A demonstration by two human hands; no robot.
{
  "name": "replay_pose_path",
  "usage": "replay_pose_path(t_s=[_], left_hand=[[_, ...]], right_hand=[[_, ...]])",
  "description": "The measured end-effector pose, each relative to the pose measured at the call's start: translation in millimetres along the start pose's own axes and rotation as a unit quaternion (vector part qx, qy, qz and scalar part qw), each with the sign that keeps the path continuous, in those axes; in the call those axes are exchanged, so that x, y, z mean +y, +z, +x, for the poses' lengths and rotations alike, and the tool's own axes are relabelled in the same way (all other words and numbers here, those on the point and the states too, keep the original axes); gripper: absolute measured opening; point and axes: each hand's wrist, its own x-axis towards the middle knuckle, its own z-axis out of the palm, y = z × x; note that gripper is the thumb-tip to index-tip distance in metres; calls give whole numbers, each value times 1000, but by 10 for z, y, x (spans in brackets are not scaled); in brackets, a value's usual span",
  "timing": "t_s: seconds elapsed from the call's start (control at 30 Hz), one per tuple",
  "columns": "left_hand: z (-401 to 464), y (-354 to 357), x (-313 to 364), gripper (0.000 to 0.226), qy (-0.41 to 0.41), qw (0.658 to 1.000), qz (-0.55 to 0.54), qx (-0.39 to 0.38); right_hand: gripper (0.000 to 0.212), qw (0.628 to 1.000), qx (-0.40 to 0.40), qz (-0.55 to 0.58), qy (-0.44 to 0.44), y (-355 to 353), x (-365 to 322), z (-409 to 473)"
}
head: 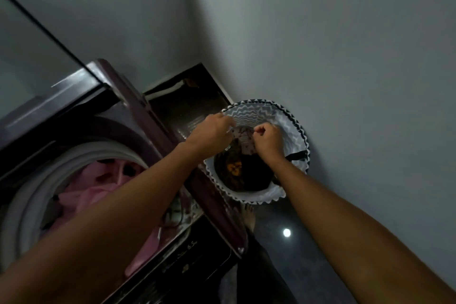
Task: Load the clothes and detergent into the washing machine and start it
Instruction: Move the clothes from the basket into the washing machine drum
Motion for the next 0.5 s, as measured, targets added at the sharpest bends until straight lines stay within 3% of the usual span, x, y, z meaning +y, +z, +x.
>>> replay_pose_path(t_s=[0.2, 0.27, 0.37, 0.5], left_hand=[[606, 634, -119, 31, -96, 984, 1, -148], [824, 881, -216, 37, -112, 977, 15, -179], [1118, 1243, -367, 43, -136, 974, -1, -181], [1464, 1899, -685, 52, -199, 968, -47, -146]], right_hand=[[12, 977, -121, 16, 174, 281, 554, 498], [20, 964, -155, 3, 215, 430, 745, 710], [29, 961, -176, -37, 209, 694, 1006, 1014], [58, 952, -235, -132, 144, 1197, 1460, 1442]])
